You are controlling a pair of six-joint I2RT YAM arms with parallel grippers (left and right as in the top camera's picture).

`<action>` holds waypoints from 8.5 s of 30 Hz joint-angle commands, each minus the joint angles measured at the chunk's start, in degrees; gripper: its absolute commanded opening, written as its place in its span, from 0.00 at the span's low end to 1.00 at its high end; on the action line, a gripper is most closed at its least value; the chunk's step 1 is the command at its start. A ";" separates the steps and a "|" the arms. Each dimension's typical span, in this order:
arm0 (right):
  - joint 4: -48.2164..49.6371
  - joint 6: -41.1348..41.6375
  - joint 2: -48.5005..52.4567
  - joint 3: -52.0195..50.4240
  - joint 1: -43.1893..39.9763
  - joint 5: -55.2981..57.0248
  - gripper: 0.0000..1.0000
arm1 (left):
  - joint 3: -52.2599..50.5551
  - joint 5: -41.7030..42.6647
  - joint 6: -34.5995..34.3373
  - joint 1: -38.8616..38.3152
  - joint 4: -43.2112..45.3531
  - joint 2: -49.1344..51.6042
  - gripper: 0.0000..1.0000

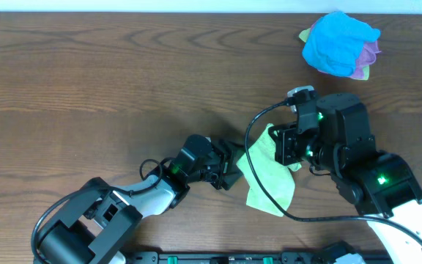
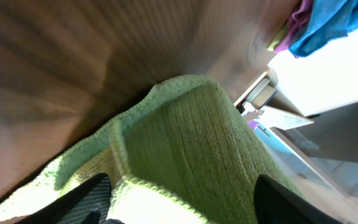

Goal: Fold the cloth

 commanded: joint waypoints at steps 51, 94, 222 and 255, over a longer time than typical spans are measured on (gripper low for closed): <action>-4.70 6.71 -2.40 0.72 13.22 4.76 0.01 | 0.63 27.30 21.70 22.58 -3.85 -19.76 0.06; -13.18 15.28 4.66 10.25 22.51 27.61 0.01 | 7.56 17.18 36.70 28.48 -49.72 -45.77 0.06; 65.22 -19.80 63.73 10.25 -5.33 18.86 0.31 | 30.25 2.45 60.33 33.51 -40.33 3.76 0.95; 53.68 -2.23 55.67 10.25 -4.46 20.98 0.99 | 30.27 12.63 60.30 37.66 -40.44 3.61 0.96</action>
